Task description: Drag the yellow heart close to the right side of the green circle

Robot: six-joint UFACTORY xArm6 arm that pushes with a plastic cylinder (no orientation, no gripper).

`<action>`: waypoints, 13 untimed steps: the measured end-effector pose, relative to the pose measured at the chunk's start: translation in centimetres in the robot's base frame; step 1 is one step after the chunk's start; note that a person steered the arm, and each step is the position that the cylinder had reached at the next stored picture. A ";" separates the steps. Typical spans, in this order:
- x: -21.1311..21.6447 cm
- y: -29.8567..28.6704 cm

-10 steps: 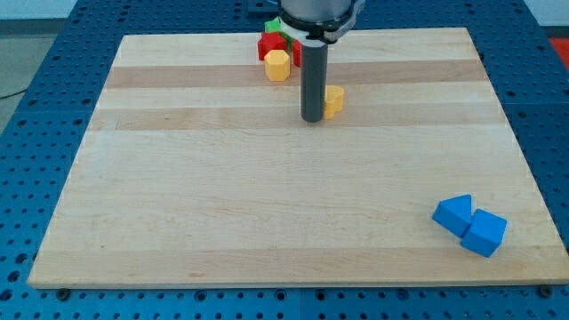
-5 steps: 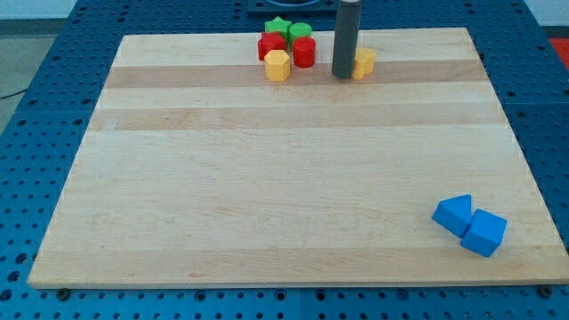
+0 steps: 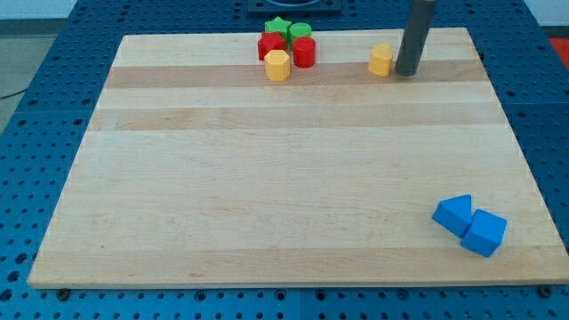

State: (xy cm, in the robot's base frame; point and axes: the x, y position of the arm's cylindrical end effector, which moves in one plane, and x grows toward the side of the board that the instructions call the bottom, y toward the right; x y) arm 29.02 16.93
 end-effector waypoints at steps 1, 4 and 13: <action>-1.0 -2.2; 2.1 -5.2; -8.7 -4.8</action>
State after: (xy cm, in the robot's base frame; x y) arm 20.28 12.15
